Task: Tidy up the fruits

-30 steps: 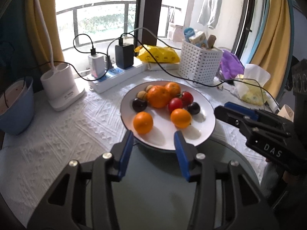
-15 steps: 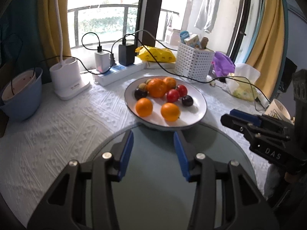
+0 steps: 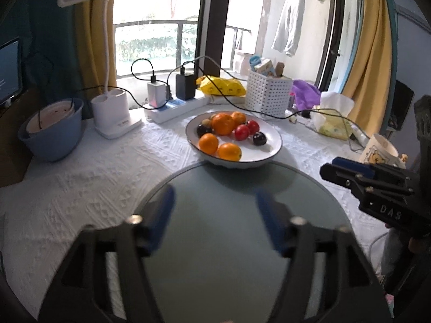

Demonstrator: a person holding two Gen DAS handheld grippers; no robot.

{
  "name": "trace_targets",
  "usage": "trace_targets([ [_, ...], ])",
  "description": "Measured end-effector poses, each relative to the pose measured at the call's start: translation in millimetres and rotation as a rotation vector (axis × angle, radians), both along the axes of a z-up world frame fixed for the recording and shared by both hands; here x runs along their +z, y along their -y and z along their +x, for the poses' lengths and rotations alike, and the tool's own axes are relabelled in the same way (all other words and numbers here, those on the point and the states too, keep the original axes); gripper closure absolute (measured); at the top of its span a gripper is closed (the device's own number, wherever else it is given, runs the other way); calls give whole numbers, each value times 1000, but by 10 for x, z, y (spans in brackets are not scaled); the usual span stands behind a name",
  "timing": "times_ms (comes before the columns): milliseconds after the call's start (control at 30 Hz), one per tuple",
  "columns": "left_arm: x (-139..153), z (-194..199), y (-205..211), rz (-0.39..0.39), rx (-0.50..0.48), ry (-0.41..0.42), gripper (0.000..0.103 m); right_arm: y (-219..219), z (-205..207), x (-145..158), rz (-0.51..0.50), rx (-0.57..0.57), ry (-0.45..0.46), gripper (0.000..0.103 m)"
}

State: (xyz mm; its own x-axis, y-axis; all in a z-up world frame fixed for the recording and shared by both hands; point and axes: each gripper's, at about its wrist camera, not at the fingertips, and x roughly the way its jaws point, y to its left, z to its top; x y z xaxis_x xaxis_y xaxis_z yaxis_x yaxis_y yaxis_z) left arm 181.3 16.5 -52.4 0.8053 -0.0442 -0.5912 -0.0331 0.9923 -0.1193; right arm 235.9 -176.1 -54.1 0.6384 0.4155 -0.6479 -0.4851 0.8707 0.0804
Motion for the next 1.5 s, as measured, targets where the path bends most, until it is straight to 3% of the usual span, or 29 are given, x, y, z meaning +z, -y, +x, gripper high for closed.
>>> trace_targets([
  [667,526,-902,95,27,54,217,21,103,-690,423,20,-8,123,67],
  [700,553,-937,95,23,58,225,18,110,-727,463,20,-9,132,66],
  [800,679,-1090,122,37,65,273,17,135,-840,609,27,-11,163,48],
  [1033,967,-1437,89,53,103,367,8,192,-1095,904,34,-26,238,47],
  [1167,1090,-1576,112,110,144,393,6,249,-1254,1054,57,-37,265,44],
  [1333,1231,-1754,150,143,156,446,4,316,-1469,1224,74,-72,321,26],
  [1500,1322,-1882,249,171,128,473,4,371,-1614,1356,83,-94,365,23],
])
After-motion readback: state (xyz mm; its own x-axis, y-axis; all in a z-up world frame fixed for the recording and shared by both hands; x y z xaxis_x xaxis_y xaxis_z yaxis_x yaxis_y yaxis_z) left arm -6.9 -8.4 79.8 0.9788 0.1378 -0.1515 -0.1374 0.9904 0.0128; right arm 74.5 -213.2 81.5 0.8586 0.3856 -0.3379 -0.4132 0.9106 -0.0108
